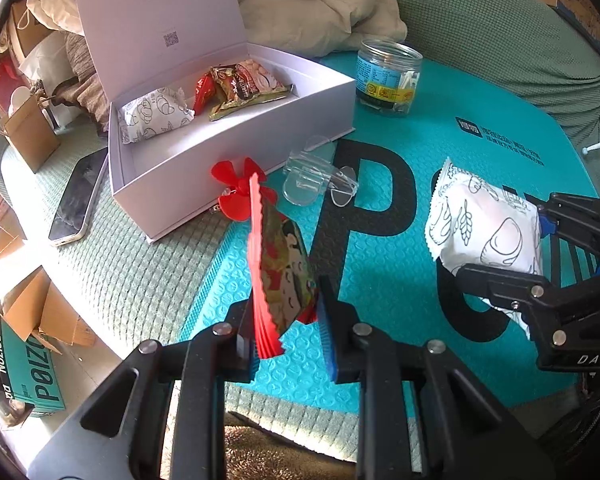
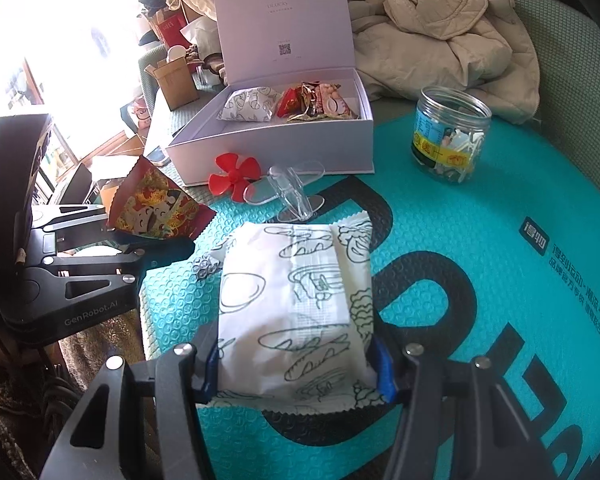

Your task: Organize objects

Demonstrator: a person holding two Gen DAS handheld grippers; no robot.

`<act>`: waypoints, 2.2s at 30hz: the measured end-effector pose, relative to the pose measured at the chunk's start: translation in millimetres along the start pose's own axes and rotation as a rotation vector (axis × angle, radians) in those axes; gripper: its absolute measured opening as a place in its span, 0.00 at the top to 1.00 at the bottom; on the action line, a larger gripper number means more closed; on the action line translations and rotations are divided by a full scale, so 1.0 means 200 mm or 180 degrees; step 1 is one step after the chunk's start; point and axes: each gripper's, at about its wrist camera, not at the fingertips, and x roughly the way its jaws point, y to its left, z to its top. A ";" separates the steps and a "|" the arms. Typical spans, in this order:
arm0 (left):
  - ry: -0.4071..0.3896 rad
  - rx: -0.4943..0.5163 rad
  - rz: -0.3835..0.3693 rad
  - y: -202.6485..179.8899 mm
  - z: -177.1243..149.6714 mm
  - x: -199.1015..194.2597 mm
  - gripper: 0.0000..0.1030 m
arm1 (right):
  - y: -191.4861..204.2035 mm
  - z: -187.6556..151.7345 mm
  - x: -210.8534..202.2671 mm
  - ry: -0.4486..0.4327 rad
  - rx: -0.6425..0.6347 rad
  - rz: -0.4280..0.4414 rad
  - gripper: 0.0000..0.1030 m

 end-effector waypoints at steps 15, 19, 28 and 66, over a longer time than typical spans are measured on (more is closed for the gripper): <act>-0.0123 -0.0112 0.0184 0.10 -0.02 -0.13 0.79 | 0.17 0.12 -0.04 -0.0113 -0.0228 0.0151 0.43; -0.0140 -0.0164 0.0163 0.14 -0.01 -0.16 0.79 | 0.22 0.14 -0.05 -0.0102 -0.0336 0.0088 0.43; -0.0211 -0.0296 0.0278 0.28 0.02 -0.26 0.79 | 0.31 0.21 -0.06 -0.0132 -0.0458 0.0156 0.43; -0.0269 -0.0340 0.0438 0.45 0.31 -0.24 0.79 | 0.31 0.65 -0.02 -0.0403 -0.0809 0.0214 0.43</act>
